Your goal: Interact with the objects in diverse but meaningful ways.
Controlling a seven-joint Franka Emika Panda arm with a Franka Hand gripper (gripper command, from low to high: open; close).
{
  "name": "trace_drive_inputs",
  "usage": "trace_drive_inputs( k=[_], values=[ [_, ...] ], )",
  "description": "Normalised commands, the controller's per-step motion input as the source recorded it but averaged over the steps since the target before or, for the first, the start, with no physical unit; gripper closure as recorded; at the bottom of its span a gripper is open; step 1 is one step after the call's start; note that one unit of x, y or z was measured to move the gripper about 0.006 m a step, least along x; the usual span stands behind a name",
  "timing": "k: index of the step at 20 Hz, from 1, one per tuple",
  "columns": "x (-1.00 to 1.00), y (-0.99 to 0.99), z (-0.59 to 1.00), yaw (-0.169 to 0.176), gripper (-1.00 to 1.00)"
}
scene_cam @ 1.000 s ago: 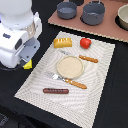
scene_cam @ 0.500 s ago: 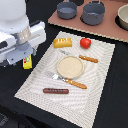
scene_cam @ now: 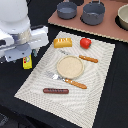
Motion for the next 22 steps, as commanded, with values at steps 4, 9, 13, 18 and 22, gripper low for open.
trace_drive_inputs(
  k=[4,9,13,18,22],
  values=[
    [-0.56,0.00,-0.46,-0.013,-1.00],
    [-0.55,0.01,-0.44,-0.005,-1.00],
    [-0.33,0.17,-0.25,0.000,1.00],
    [-0.21,0.21,-0.10,0.000,1.00],
    [-0.14,0.21,-0.04,0.000,1.00]
  ],
)
